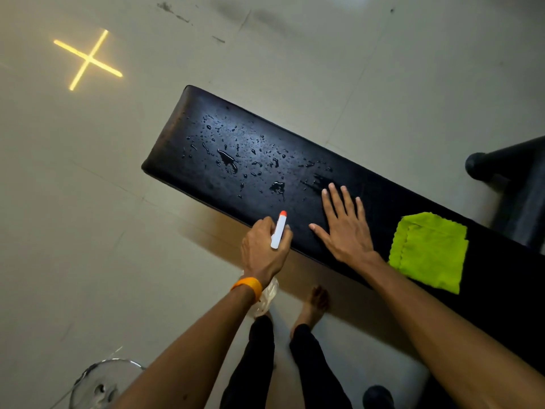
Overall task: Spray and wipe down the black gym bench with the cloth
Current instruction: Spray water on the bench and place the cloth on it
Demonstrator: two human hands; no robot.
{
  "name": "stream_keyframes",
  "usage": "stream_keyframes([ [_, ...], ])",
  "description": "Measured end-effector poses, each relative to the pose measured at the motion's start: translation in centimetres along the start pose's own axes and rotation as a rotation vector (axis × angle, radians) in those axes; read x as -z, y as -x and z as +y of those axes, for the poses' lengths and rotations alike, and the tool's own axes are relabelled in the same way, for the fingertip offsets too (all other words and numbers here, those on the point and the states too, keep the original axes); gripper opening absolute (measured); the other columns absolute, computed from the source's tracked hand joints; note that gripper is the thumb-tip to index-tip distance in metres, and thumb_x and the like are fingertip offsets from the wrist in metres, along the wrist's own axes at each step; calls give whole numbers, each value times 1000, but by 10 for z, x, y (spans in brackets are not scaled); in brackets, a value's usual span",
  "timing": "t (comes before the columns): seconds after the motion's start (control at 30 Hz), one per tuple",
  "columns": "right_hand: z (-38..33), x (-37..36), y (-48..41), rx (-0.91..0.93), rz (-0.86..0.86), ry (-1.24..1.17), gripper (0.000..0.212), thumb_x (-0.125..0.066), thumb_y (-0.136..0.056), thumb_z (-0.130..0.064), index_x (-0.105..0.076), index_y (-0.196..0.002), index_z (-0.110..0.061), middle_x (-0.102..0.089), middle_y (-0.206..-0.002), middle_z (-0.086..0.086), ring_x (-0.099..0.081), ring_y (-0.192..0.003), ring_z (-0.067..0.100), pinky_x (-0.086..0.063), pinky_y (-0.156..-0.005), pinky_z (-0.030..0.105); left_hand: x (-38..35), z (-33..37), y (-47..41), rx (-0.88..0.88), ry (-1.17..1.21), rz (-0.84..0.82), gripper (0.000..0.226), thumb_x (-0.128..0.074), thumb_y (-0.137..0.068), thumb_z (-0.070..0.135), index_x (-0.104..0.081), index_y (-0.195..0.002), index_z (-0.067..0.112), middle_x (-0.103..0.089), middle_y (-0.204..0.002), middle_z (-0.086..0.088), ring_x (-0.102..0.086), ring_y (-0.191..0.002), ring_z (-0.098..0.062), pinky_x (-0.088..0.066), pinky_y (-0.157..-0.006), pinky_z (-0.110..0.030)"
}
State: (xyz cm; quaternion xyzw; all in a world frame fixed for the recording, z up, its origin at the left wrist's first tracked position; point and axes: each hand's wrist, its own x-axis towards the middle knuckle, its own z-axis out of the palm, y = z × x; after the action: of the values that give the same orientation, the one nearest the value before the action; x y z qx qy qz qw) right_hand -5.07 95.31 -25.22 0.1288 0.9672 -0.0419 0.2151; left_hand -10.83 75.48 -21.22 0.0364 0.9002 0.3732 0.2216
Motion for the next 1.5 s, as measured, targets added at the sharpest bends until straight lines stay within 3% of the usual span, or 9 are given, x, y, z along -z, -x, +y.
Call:
stream_keyframes([
  [0.37,51,-1,52,-157,4,-110,73,-33,-103,-51,-8,-160,-15,-4,-169,8,-2,-157,27,-10,-127,48,-18,35,8,-75,-65,-10,35,-59,-96,37,-44,-71,17,-44,-67,4,-40,-57,-11,-27,-53,-24],
  [0.67,77,-7,69,-159,55,-187,69,-43,-103,-42,-15,-160,-15,-9,-169,9,-6,-156,29,-12,-126,47,-48,48,14,-83,-171,-112,41,-60,-93,40,-45,-69,10,-50,-64,-6,-44,-55,-19,-28,-50,-33],
  [0.83,83,-8,76,-196,208,-290,58,-54,-99,-29,-38,-152,-12,-30,-162,16,-24,-152,33,-26,-122,52,-57,62,27,-160,-123,-116,35,-53,-89,44,-43,-71,15,-46,-66,0,-42,-57,-18,-34,-54,-35],
  [0.97,96,-3,85,-438,361,-377,49,-59,-93,-25,-53,-139,-10,-47,-149,19,-42,-139,38,-37,-113,51,-59,85,31,-264,-115,-81,30,-47,-89,45,-46,-77,17,-48,-74,2,-42,-62,-15,-26,-55,-28],
  [1.27,148,8,107,-1058,137,-639,72,-69,-87,-36,-36,-145,-11,-42,-145,20,-39,-135,39,-37,-106,51,-90,142,37,-486,-56,-64,25,-52,-93,38,-54,-91,13,-52,-84,-1,-43,-71,-14,-36,-61,-31],
  [1.33,156,7,107,-1180,87,-720,67,-73,-83,-38,-46,-136,-9,-49,-139,21,-43,-132,40,-37,-105,50,-96,151,37,-520,-52,-47,21,-58,-95,31,-56,-94,10,-54,-87,-4,-44,-73,-14,-38,-62,-29],
  [1.4,163,5,110,-1236,64,-851,42,-77,-78,-35,-62,-110,-12,-62,-124,18,-52,-123,38,-41,-100,46,-102,159,39,-548,-34,-43,20,-61,-96,27,-58,-96,7,-56,-90,-7,-44,-75,-12,-38,-64,-26],
  [1.43,166,4,113,-1225,102,-935,27,-78,-75,-32,-63,-90,-14,-67,-109,15,-59,-111,35,-44,-92,42,-106,162,39,-559,-22,-41,20,-62,-96,26,-58,-96,6,-56,-91,-8,-43,-76,-11,-37,-65,-26],
  [1.5,168,5,122,-1141,265,-1090,30,-77,-73,-22,-49,-66,-14,-61,-79,9,-59,-81,28,-43,-66,32,-115,172,41,-569,-6,-41,20,-62,-96,26,-58,-95,6,-55,-91,-9,-40,-77,-8,-36,-64,-26],
])
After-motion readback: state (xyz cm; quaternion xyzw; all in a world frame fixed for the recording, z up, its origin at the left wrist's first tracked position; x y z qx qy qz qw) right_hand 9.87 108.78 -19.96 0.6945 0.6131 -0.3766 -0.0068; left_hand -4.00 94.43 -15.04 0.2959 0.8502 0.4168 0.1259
